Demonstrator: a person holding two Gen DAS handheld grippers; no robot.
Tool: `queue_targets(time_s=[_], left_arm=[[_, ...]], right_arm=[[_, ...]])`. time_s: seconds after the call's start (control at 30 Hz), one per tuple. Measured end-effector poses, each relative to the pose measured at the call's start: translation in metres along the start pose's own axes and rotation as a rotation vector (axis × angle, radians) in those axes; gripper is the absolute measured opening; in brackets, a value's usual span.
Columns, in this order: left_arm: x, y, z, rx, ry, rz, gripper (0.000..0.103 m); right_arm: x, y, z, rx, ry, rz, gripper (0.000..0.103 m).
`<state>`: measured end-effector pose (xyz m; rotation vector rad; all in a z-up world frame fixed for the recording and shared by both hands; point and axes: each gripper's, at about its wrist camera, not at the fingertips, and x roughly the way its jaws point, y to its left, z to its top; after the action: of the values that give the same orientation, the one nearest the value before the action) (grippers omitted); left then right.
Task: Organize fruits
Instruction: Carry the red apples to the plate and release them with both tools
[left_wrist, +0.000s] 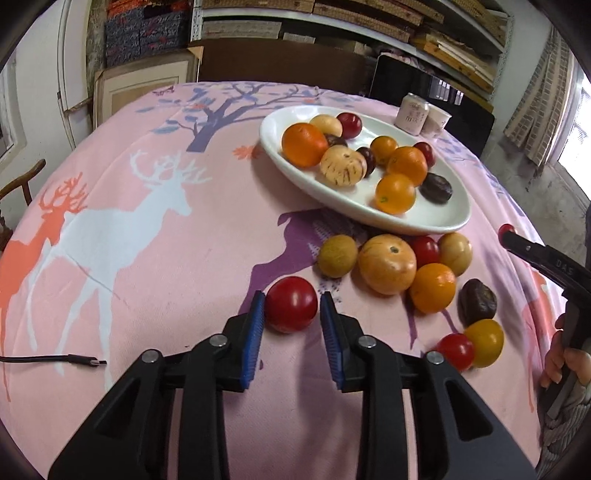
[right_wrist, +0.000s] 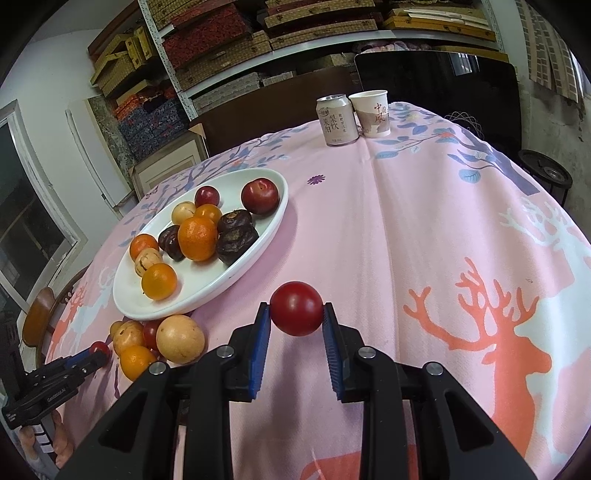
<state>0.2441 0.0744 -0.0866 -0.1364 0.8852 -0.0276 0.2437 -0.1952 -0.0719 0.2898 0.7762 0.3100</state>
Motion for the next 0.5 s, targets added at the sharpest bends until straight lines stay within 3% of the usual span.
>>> queue_targets(time_s=[0.1,0.27,0.4,0.5], left_arm=[[0.004,0.000,0.001,0.003,0.013,0.013,0.029],[-0.006,-0.010,0.009,0.028,-0.042,-0.002,0.027],[-0.019,-0.033,0.035,0.072,-0.116,-0.042,0.027],[-0.009,-0.054,0.058,0.100,-0.126,-0.059,0.027]], right_arm=[[0.000,-0.001,0.000,0.005,-0.001,0.005,0.029],[-0.004,0.001,0.000,0.000,-0.021,0.015,0.029],[-0.011,0.009,0.008,-0.001,-0.052,0.083,0.029],[-0.004,0.035,0.025,-0.074,-0.039,0.101,0.029]])
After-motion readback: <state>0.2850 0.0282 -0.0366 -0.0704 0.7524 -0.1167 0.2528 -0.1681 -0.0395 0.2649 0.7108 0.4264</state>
